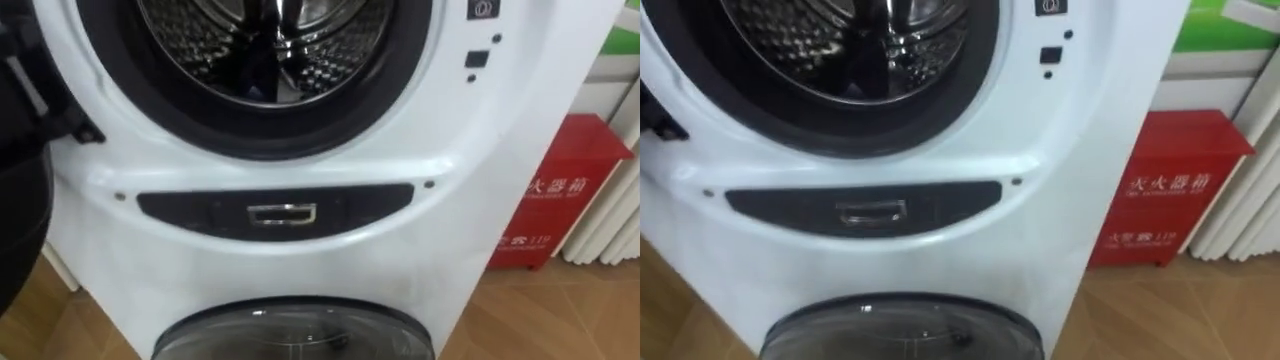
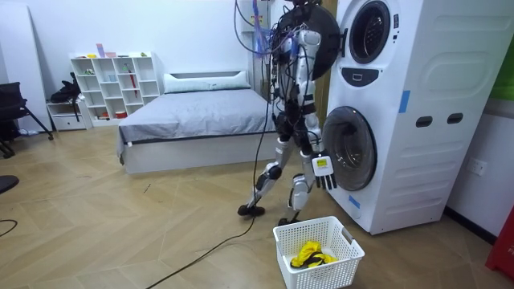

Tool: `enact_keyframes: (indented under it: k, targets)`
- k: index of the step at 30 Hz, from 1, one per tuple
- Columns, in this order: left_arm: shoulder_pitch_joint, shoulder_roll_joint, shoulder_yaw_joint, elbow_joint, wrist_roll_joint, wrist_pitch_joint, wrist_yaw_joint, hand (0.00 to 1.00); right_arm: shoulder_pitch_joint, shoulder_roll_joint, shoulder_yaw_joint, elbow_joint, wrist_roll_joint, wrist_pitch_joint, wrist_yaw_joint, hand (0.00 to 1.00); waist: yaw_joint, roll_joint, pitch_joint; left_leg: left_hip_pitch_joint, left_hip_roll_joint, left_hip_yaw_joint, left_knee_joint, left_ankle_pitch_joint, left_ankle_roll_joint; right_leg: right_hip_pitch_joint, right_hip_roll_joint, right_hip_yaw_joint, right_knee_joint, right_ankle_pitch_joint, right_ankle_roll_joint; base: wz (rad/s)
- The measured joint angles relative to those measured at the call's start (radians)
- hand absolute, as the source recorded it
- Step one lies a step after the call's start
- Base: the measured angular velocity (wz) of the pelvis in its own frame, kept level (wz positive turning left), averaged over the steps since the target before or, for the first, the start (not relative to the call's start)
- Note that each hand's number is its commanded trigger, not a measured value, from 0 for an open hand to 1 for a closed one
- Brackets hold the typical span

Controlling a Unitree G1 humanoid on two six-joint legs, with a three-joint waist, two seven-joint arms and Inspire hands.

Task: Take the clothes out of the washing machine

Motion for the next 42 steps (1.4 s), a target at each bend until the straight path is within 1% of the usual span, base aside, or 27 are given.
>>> enact_keyframes:
  k: [2,3,5,6,7,8,9,10,11,13,14,15,17,21,25,26,28,29,30,32,33,35,36,37,38,39,42]
  targets:
    - [-0.04,-0.001,-0.01,0.001,0.032,-0.002,0.005,0.0,-0.01,0.006,-0.013,0.0,0.0,-0.004,0.0,0.0,-0.003,-0.009,0.0036,0.035,-0.022,-0.006,-0.173,-0.01,0.008,-0.055,-0.017,-0.003,0.028,0.025,0.003,0.1]
    - [-0.042,-0.003,-0.014,0.001,0.032,-0.002,0.005,0.0,-0.01,0.006,-0.016,0.001,0.001,-0.004,0.0,0.0,-0.005,-0.008,0.0034,0.042,-0.028,-0.004,-0.203,-0.008,0.012,-0.062,-0.018,-0.003,0.027,0.038,0.006,0.0]
    - [-0.043,-0.004,-0.03,0.004,0.025,0.002,0.004,0.0,-0.005,0.01,-0.022,0.002,0.007,0.009,-0.001,0.0,-0.013,-0.023,0.0033,0.034,-0.071,0.018,-0.243,0.009,0.074,-0.084,-0.046,0.006,0.019,0.093,0.023,0.0]
    - [-0.039,-0.004,-0.035,0.008,0.019,0.002,0.005,0.0,0.002,0.011,-0.022,0.002,0.014,0.012,-0.001,0.0,-0.017,-0.026,0.0029,0.027,-0.081,0.021,-0.239,0.014,0.082,-0.084,-0.054,0.011,0.008,0.113,0.029,0.0]
    - [-0.038,-0.001,-0.048,0.029,-0.004,0.002,0.004,0.0,0.016,0.011,-0.022,-0.002,0.042,0.018,-0.001,0.0,-0.016,-0.032,-0.0007,0.007,-0.1,0.03,-0.233,0.024,0.102,-0.083,-0.065,0.037,-0.026,0.162,0.049,0.08]
    - [-0.038,0.0,-0.049,0.042,-0.027,0.004,0.006,0.0,0.018,0.012,-0.023,-0.003,0.06,0.025,-0.002,0.0,-0.021,-0.036,-0.0013,-0.012,-0.111,0.041,-0.228,0.033,0.124,-0.084,-0.073,0.074,-0.053,0.206,0.08,0.19]
    - [-0.037,0.002,-0.051,0.047,-0.033,0.004,0.007,0.0,0.023,0.014,-0.029,-0.003,0.065,0.032,-0.003,0.0,-0.027,-0.037,0.001,-0.023,-0.114,0.058,-0.226,0.036,0.134,-0.086,-0.082,0.092,-0.048,0.21,0.093,0.52]
    - [-0.036,0.001,-0.052,0.063,-0.039,0.006,0.013,0.0,0.04,0.018,-0.039,-0.001,0.088,0.045,-0.009,0.0,-0.044,-0.039,-0.0001,-0.037,-0.113,0.099,-0.212,0.042,0.14,-0.084,-0.113,0.112,0.035,0.16,0.131,0.7]
    - [-0.031,-0.004,-0.056,0.065,-0.046,0.006,0.02,0.0,0.059,0.017,-0.044,-0.001,0.108,0.055,-0.017,0.0,-0.042,-0.038,-0.0007,-0.037,-0.116,0.109,-0.216,0.055,0.145,-0.068,-0.148,0.113,0.141,0.096,0.142,0.67]
    - [-0.017,-0.002,-0.051,0.068,-0.066,0.006,0.038,0.0,0.065,0.015,-0.047,-0.002,0.11,0.056,-0.029,0.0,-0.029,-0.042,0.0002,-0.037,-0.123,0.133,-0.214,0.063,0.15,-0.011,-0.182,0.119,0.232,0.024,0.161,0.06]
    - [-0.005,-0.001,-0.04,0.068,-0.098,0.006,0.052,0.0,0.062,0.015,-0.047,-0.001,0.1,0.051,-0.037,0.0,-0.005,-0.043,-0.0015,-0.032,-0.123,0.163,-0.213,0.064,0.148,0.037,-0.189,0.143,0.238,-0.006,0.165,-0.41]
    - [-0.001,0.0,-0.025,0.068,-0.108,0.006,0.058,0.0,0.059,0.015,-0.047,0.002,0.085,0.05,-0.043,0.0,0.004,-0.044,-0.0011,-0.029,-0.125,0.169,-0.212,0.065,0.146,0.064,-0.188,0.159,0.225,-0.018,0.171,-0.52]
    - [0.003,0.005,0.041,0.048,-0.144,0.006,0.081,0.0,0.06,0.016,-0.048,0.009,0.068,0.047,-0.043,0.0,0.011,-0.06,-0.004,-0.025,-0.141,0.182,-0.209,0.071,0.138,0.132,-0.168,0.197,0.084,-0.041,0.188,-0.36]
    - [0.001,0.01,0.137,-0.091,-0.224,0.008,0.119,0.0,0.058,0.017,-0.059,0.007,0.075,0.025,-0.037,0.0,0.023,-0.049,-0.0071,-0.019,-0.129,0.215,-0.197,0.073,0.124,0.173,-0.135,0.216,-0.036,-0.02,0.167,-0.38]
    - [-0.031,0.088,0.23,-0.228,-0.286,0.004,0.184,0.0,0.084,0.016,-0.123,-0.016,0.072,0.024,-0.022,0.0,0.016,-0.027,-0.0153,0.002,-0.118,0.223,-0.215,0.079,0.111,0.194,-0.112,0.224,-0.067,-0.006,0.155,-0.17]
    - [-0.034,0.097,0.248,-0.258,-0.289,0.004,0.187,0.0,0.089,0.015,-0.144,-0.022,0.071,0.028,-0.021,0.0,0.017,-0.022,-0.0156,0.0,-0.118,0.222,-0.215,0.079,0.11,0.192,-0.111,0.225,-0.068,-0.006,0.154,-0.04]
    - [-0.073,0.164,0.314,-0.279,-0.296,0.002,0.191,0.0,0.095,0.005,-0.224,-0.038,0.068,0.033,-0.02,0.0,0.017,-0.004,-0.0135,-0.001,-0.117,0.219,-0.217,0.079,0.109,0.187,-0.109,0.226,-0.066,-0.007,0.154,-0.07]
    - [-0.091,0.196,0.349,-0.28,-0.304,0.002,0.198,0.0,0.104,-0.008,-0.239,-0.04,0.059,0.033,-0.016,0.0,0.02,0.008,-0.0161,0.0,-0.119,0.219,-0.217,0.08,0.109,0.181,-0.108,0.228,-0.065,-0.007,0.154,-0.11]
    - [-0.099,0.212,0.369,-0.28,-0.32,0.003,0.199,0.0,0.104,-0.014,-0.25,-0.043,0.053,0.034,-0.011,0.0,0.025,0.013,-0.0165,-0.002,-0.119,0.218,-0.218,0.08,0.109,0.176,-0.107,0.231,-0.064,-0.007,0.154,-0.13]
    - [-0.13,0.29,0.432,-0.291,-0.368,0.029,0.208,0.0,0.108,-0.026,-0.292,-0.048,0.038,0.034,0.0,0.0,0.041,0.021,-0.0191,-0.003,-0.12,0.194,-0.218,0.08,0.109,0.18,-0.103,0.239,-0.065,-0.006,0.153,-0.11]
    - [-0.141,0.312,0.441,-0.293,-0.378,0.032,0.21,0.0,0.114,-0.027,-0.295,-0.048,0.038,0.034,-0.001,0.0,0.047,0.023,-0.0179,-0.003,-0.119,0.191,-0.218,0.08,0.109,0.18,-0.102,0.238,-0.065,-0.006,0.153,0.0]
    - [-0.18,0.39,0.469,-0.295,-0.405,0.044,0.22,0.0,0.126,-0.027,-0.306,-0.049,0.038,0.035,-0.001,0.0,0.064,0.029,-0.0156,-0.003,-0.118,0.185,-0.218,0.081,0.107,0.18,-0.102,0.222,-0.066,-0.006,0.153,0.06]
    - [-0.194,0.404,0.48,-0.295,-0.415,0.051,0.224,0.0,0.129,-0.026,-0.312,-0.05,0.037,0.042,-0.001,0.0,0.073,0.03,-0.0156,-0.004,-0.117,0.185,-0.218,0.081,0.107,0.178,-0.102,0.223,-0.067,-0.006,0.153,0.04]
    - [-0.208,0.439,0.478,-0.294,-0.42,0.071,0.23,0.0,0.128,-0.027,-0.313,-0.053,0.035,0.054,-0.003,0.0,0.076,0.032,-0.0149,-0.006,-0.118,0.184,-0.218,0.081,0.107,0.178,-0.102,0.222,-0.071,-0.006,0.153,0.0]
    - [-0.208,0.456,0.476,-0.292,-0.424,0.094,0.231,0.0,0.127,-0.025,-0.312,-0.052,0.036,0.055,-0.007,0.0,0.077,0.032,-0.0147,-0.009,-0.119,0.18,-0.219,0.081,0.107,0.181,-0.102,0.222,-0.081,-0.006,0.153,0.04]
    - [-0.21,0.457,0.477,-0.294,-0.425,0.098,0.232,0.0,0.127,-0.024,-0.312,-0.052,0.036,0.055,-0.008,0.0,0.078,0.033,-0.0147,-0.012,-0.119,0.178,-0.218,0.081,0.107,0.179,-0.102,0.223,-0.082,-0.006,0.153,0.08]
    - [-0.235,0.471,0.486,-0.314,-0.411,0.153,0.231,0.0,0.13,-0.02,-0.314,-0.056,0.034,0.076,-0.014,0.0,0.109,0.036,-0.0166,-0.028,-0.118,0.173,-0.214,0.081,0.107,0.166,-0.101,0.224,-0.08,-0.006,0.153,0.0]
